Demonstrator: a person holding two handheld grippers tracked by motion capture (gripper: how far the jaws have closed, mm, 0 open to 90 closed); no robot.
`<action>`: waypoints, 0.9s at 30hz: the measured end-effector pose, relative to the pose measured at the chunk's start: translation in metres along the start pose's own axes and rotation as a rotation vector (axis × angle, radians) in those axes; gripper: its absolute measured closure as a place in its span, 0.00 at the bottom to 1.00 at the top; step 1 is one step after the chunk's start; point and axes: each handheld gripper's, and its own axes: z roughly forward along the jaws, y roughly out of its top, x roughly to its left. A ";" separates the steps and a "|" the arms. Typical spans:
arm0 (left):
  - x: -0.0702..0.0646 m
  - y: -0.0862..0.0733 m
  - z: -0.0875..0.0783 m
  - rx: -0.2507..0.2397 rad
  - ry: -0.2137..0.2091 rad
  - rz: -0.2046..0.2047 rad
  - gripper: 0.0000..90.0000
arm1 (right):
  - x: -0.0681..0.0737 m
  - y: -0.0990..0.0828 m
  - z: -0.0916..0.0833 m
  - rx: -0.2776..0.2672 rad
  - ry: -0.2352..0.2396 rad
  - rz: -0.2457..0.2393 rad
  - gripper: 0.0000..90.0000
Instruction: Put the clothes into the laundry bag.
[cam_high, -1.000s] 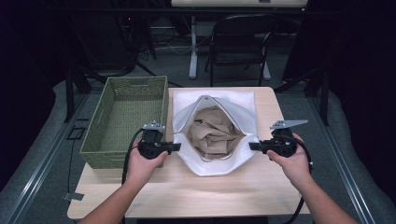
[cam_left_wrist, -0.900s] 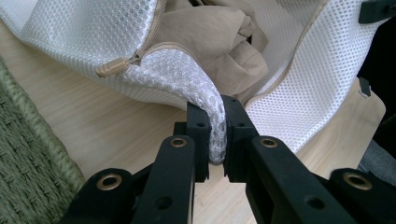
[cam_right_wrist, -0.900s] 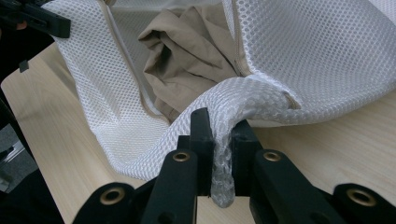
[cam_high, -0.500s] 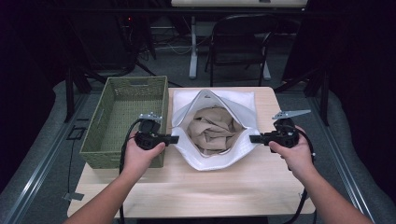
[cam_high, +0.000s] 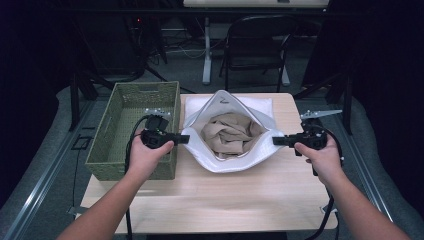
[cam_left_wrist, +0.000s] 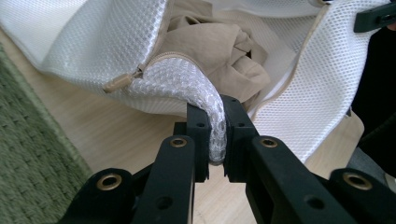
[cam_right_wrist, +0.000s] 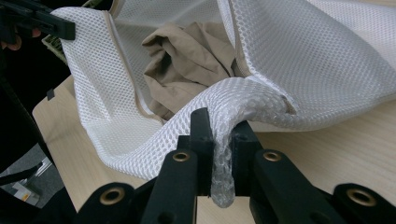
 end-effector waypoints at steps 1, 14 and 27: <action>0.001 0.002 -0.001 -0.002 0.005 0.001 0.93 | -0.001 0.001 -0.001 -0.003 -0.002 -0.001 0.92; 0.010 0.017 -0.019 -0.046 0.043 -0.011 0.93 | -0.007 0.014 -0.017 -0.041 -0.036 0.000 0.92; 0.024 0.018 -0.035 -0.081 0.064 -0.043 0.94 | -0.018 0.016 -0.033 -0.066 -0.076 0.003 0.92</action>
